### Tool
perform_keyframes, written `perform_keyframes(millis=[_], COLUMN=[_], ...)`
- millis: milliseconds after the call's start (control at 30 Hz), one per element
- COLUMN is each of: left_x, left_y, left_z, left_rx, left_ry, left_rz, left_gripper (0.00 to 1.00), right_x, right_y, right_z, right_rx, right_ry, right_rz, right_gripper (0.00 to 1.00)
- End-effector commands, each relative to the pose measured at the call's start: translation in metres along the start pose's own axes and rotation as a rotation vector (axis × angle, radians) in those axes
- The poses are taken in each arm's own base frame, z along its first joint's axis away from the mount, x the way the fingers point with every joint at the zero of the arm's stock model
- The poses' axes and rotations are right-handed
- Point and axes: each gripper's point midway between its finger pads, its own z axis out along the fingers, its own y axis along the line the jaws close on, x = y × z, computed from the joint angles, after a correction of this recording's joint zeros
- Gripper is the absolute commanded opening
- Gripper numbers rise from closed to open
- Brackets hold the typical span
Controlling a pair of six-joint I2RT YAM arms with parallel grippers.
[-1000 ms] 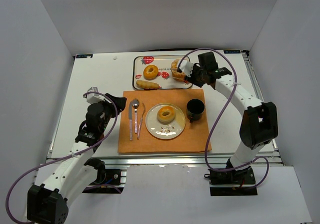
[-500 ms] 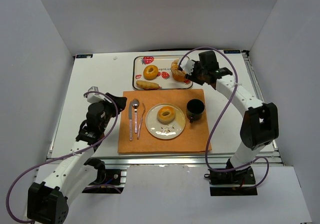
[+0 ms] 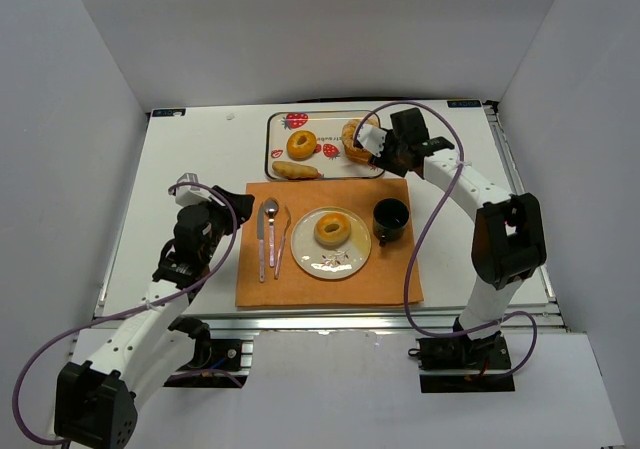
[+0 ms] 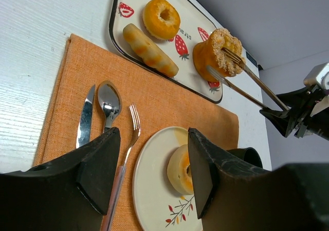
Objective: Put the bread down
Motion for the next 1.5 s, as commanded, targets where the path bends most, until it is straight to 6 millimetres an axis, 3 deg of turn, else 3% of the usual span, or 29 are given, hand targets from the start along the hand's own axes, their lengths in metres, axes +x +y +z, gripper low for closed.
perform_keyframes(millis=[0,100,233,300,433,467,533,567,633,667,700,733,767,833,867,933,1033,1467], left_x=[-0.004,-0.005,-0.005,-0.005,-0.006,-0.006,-0.007,-0.008,-0.008,-0.009,-0.01,-0.01,-0.01,-0.009,-0.01,-0.01,-0.009,-0.01], left_y=[-0.006,-0.006,-0.007,-0.006,-0.008,-0.008,-0.008,-0.009,-0.009,-0.009,-0.009,-0.009,-0.009,-0.009,-0.009,-0.009,-0.009,-0.008], left_z=[0.001,0.001,0.002,0.001,0.0,0.0,-0.001,-0.001,-0.001,-0.002,-0.002,-0.002,-0.003,-0.003,-0.003,-0.003,-0.003,-0.008], left_rx=[0.021,0.021,0.021,0.02,0.023,0.021,0.021,0.023,0.022,0.022,0.021,0.02,0.021,0.02,0.021,0.022,0.022,0.022], left_ry=[-0.011,-0.013,-0.013,-0.012,-0.011,-0.013,-0.015,-0.017,-0.018,-0.02,-0.024,-0.023,-0.024,-0.021,-0.022,-0.02,-0.016,-0.027], left_rz=[-0.001,-0.002,-0.002,0.0,0.002,0.003,0.003,0.003,0.004,0.004,0.005,0.005,0.005,0.006,0.006,0.005,0.006,-0.006], left_gripper=[0.65,0.65,0.65,0.65,0.65,0.65,0.65,0.65,0.65,0.65,0.65,0.65,0.65,0.65,0.65,0.65,0.65,0.65], right_x=[-0.011,-0.009,-0.011,-0.017,-0.035,-0.041,-0.056,-0.064,-0.068,-0.073,-0.062,-0.067,-0.069,-0.056,-0.054,-0.04,-0.03,-0.025], right_y=[-0.034,-0.031,-0.027,-0.03,-0.04,-0.044,-0.036,-0.037,-0.007,0.003,0.031,0.049,0.06,0.097,0.102,0.124,0.139,0.159], right_z=[-0.009,-0.008,-0.013,-0.022,-0.05,-0.067,-0.084,-0.104,-0.118,-0.136,-0.139,-0.147,-0.165,-0.168,-0.179,-0.179,-0.187,-0.191], right_rx=[0.115,0.106,0.085,0.091,0.12,0.14,0.096,0.1,-0.021,-0.05,-0.14,-0.207,-0.227,-0.323,-0.311,-0.355,-0.366,-0.398], right_ry=[-0.026,-0.018,-0.03,-0.059,-0.142,-0.169,-0.254,-0.298,-0.356,-0.4,-0.388,-0.443,-0.48,-0.483,-0.5,-0.475,-0.47,-0.493], right_rz=[-0.02,-0.03,-0.024,-0.008,0.016,0.02,0.031,0.03,0.029,0.02,0.03,0.029,0.026,0.037,0.035,0.049,0.042,0.017], right_gripper=[0.52,0.48,0.2,0.08,0.01,0.01,0.0,0.0,0.0,0.0,0.0,0.0,0.01,0.02,0.03,0.05,0.06,0.15])
